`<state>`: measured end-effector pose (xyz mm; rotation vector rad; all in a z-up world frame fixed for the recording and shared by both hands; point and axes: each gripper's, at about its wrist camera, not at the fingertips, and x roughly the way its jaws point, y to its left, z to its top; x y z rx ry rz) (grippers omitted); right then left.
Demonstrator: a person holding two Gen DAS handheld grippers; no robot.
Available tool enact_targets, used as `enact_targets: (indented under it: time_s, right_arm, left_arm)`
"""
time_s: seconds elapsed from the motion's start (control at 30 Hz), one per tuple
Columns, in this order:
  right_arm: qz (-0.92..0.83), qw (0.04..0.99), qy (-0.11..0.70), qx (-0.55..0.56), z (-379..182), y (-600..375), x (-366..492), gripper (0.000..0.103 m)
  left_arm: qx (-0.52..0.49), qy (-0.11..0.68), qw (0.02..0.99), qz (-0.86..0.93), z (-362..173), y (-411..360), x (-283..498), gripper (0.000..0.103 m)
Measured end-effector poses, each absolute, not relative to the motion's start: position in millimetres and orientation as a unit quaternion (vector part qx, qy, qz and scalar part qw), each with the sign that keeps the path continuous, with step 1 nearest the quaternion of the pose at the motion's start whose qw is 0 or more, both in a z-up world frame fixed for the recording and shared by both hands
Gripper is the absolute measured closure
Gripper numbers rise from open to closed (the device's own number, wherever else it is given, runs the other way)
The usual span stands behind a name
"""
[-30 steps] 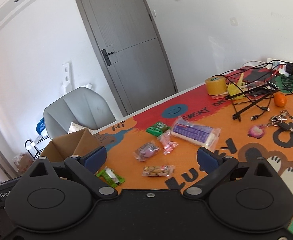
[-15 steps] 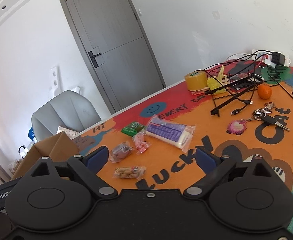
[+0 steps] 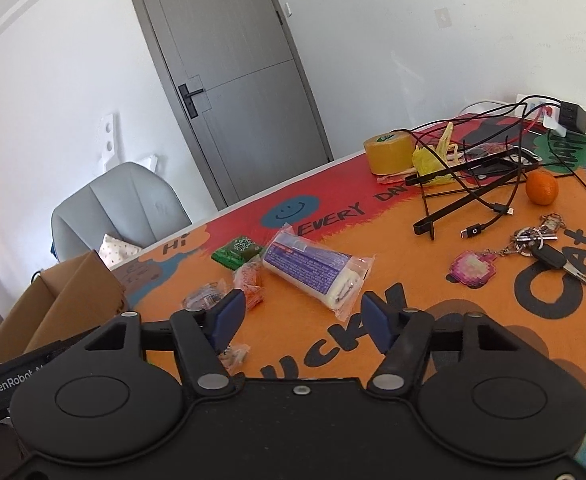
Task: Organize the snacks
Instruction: 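Move both tools back over the remaining snacks on the table, then grasp the green wrapped snack with the left tool while the right tool grasps the purple bar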
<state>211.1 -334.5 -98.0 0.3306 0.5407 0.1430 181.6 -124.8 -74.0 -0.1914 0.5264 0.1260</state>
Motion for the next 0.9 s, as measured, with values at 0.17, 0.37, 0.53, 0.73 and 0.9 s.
enact_targets:
  time_s: [0.17,0.37,0.53,0.73,0.9]
  right_arm:
    - [0.079,0.947,0.272,0.153,-102,-340,225,0.043]
    - [0.091,0.945,0.279,0.144,-106,-343,244,0.046]
    - [0.097,0.943,0.282,0.144,-110,-344,261,0.047]
    - [0.103,0.944,0.283,0.133,-112,-341,277,0.048]
    - [0.109,0.946,0.282,0.121,-111,-336,293,0.048]
  left_arm:
    - [-0.098,0.267,0.954,0.096,-84,-128,196,0.012]
    - [-0.101,0.278,0.948,0.118,-93,-132,208,0.022]
    - [-0.099,0.287,0.943,0.137,-100,-133,218,0.028]
    - [-0.103,0.29,0.94,0.148,-105,-136,226,0.028]
    - [-0.114,0.296,0.935,0.159,-112,-143,228,0.03]
